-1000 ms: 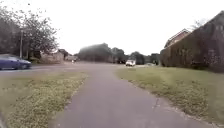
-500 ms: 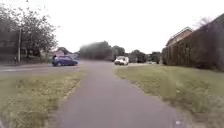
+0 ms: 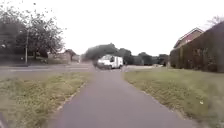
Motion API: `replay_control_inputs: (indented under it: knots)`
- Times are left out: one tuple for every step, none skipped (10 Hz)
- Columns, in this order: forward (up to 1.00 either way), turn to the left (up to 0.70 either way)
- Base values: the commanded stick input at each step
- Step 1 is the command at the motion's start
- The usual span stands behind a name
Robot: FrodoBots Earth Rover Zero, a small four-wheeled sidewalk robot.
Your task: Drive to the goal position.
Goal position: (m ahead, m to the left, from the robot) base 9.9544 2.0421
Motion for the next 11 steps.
replay_control_inputs:
  knots:
    - [1.00,0.00]
    - [1.00,0.00]
    - [1.00,0.00]
    - [1.00,0.00]
    - [1.00,0.00]
    - [1.00,0.00]
    - [1.00,0.00]
    - [1.00,0.00]
    - [1.00,0.00]
    - [1.00,0.14]
    - [1.00,0.35]
